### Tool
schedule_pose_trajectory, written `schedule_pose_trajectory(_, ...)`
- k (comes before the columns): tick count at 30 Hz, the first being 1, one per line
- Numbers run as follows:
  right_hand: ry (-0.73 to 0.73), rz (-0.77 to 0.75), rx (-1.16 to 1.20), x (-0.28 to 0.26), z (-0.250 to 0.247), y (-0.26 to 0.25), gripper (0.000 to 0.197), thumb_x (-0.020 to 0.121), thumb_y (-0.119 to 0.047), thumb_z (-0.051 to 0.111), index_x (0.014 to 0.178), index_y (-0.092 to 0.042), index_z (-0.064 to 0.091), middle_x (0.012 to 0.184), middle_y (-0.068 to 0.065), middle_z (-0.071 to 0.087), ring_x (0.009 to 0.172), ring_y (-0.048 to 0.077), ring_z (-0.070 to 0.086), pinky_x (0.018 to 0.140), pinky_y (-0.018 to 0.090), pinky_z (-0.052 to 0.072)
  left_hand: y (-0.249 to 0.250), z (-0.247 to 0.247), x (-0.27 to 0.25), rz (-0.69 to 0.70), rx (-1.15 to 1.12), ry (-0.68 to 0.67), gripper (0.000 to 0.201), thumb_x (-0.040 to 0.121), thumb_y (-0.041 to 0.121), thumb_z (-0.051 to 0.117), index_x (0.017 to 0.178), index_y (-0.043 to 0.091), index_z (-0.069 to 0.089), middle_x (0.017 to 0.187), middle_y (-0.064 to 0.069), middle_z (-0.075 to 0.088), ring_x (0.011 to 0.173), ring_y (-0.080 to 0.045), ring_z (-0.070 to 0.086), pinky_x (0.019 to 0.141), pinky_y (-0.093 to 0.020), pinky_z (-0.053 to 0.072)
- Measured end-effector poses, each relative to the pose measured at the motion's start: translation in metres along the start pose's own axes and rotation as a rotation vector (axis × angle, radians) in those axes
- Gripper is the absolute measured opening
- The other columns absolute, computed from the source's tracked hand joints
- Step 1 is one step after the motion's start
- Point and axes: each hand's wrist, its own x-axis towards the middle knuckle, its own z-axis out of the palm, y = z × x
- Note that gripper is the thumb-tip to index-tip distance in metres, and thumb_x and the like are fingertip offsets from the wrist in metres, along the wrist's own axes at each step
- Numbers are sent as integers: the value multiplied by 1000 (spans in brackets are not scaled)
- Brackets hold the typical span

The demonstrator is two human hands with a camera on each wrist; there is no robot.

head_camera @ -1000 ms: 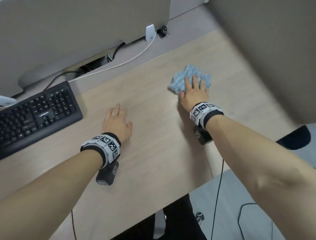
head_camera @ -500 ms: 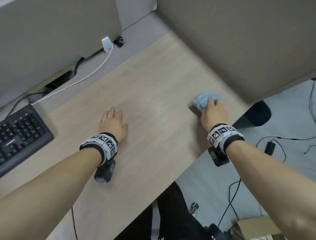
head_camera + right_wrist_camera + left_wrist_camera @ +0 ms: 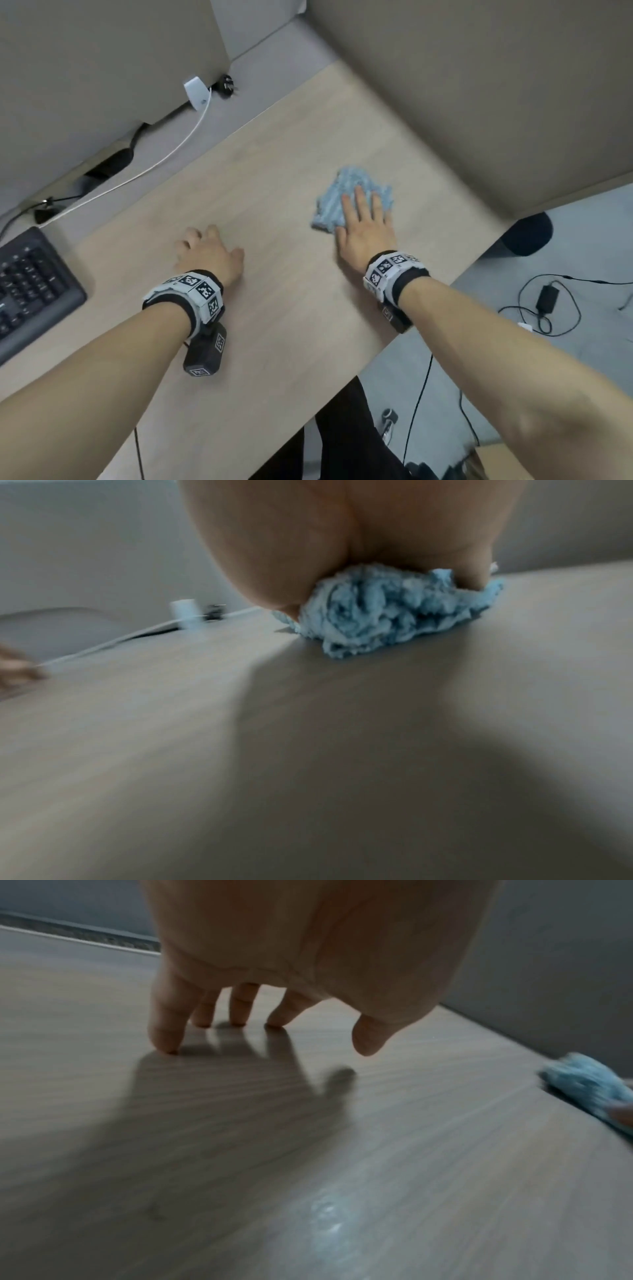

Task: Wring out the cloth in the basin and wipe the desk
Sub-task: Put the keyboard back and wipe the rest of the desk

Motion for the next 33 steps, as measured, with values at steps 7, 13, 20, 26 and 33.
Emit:
schedule_pose_trajectory(7,1,566,130,-28,-15,128,69,98,-44,29,156,-15,5,164,13,-1,148,41,3,120,53,11,26,7,7,-120,-8,-27,86,85,61,47,146,5,25,147,-23,20,128,-47,29,101,-52,35)
schedule_pose_trajectory(13,-72,626,118,-4,-27,106,71,99,-43,33,155,-10,3,163,17,-4,147,43,-1,118,56,14,8,3,5,-46,57,-20,72,88,54,48,141,9,31,144,-21,25,128,-46,29,101,-52,37)
schedule_pose_trajectory(20,-118,286,67,62,-54,57,73,98,-48,33,156,-16,4,164,13,-7,148,43,-5,118,59,7,-5,8,-7,38,114,83,62,88,48,53,138,18,33,138,-16,32,126,-40,32,95,-52,43)
schedule_pose_trajectory(26,-249,-284,-30,-42,-11,-1,66,99,-47,20,157,-19,3,164,9,-12,149,36,-14,119,56,-5,-7,8,-8,13,63,90,56,89,46,49,137,19,36,141,-15,32,128,-40,32,98,-53,42)
schedule_pose_trajectory(33,-100,14,-97,-39,2,113,63,98,-50,9,156,-27,-1,164,5,-5,151,31,-6,122,50,6,-32,-3,1,109,-54,38,44,95,28,42,138,19,43,143,-18,36,129,-44,32,108,-47,33)
